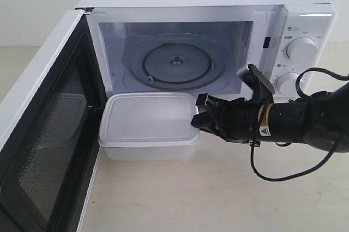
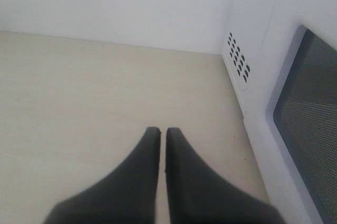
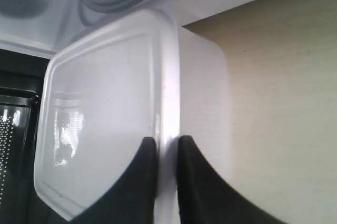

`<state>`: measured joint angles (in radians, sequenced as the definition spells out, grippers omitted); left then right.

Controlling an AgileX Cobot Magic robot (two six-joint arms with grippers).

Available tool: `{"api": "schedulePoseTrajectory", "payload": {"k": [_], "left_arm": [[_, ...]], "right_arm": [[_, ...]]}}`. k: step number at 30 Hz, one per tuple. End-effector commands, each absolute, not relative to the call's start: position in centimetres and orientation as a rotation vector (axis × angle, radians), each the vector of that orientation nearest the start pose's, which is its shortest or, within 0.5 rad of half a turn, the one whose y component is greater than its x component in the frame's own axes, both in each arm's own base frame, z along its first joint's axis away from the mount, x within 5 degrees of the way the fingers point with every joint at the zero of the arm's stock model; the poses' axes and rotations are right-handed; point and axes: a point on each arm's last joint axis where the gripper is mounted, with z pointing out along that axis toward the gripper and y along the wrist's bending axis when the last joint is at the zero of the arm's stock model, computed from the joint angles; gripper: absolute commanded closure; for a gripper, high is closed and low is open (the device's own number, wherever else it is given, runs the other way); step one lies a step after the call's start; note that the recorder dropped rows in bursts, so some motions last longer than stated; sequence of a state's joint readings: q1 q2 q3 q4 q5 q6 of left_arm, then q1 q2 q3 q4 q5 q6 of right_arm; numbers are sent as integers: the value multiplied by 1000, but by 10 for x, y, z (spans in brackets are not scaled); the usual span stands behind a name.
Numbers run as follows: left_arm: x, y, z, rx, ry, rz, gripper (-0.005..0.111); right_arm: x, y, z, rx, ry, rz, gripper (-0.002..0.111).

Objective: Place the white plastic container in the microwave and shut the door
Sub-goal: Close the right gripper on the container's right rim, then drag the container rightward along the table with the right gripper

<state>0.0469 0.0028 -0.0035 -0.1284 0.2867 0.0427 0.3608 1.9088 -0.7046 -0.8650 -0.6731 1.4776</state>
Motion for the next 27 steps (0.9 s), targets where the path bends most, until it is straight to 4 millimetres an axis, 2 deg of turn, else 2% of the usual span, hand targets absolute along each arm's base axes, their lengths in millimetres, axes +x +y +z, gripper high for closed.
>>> {"api": "schedulePoseTrajectory", "payload": {"k": [1, 9, 16, 23, 27], "left_arm": [[55, 0, 187, -81, 1767, -46, 102], [55, 0, 187, -81, 1767, -46, 102], [55, 0, 187, -81, 1767, -46, 102], [55, 0, 187, -81, 1767, -46, 102], [55, 0, 187, -81, 1767, -46, 102]], "right_arm": [[284, 152, 116, 80, 2385, 1078, 108], [273, 139, 134, 92, 2391, 935, 108], [273, 138, 141, 165, 2361, 968, 108], [273, 144, 149, 189, 2288, 1112, 108], [274, 144, 150, 207, 2280, 1120, 108]]}}
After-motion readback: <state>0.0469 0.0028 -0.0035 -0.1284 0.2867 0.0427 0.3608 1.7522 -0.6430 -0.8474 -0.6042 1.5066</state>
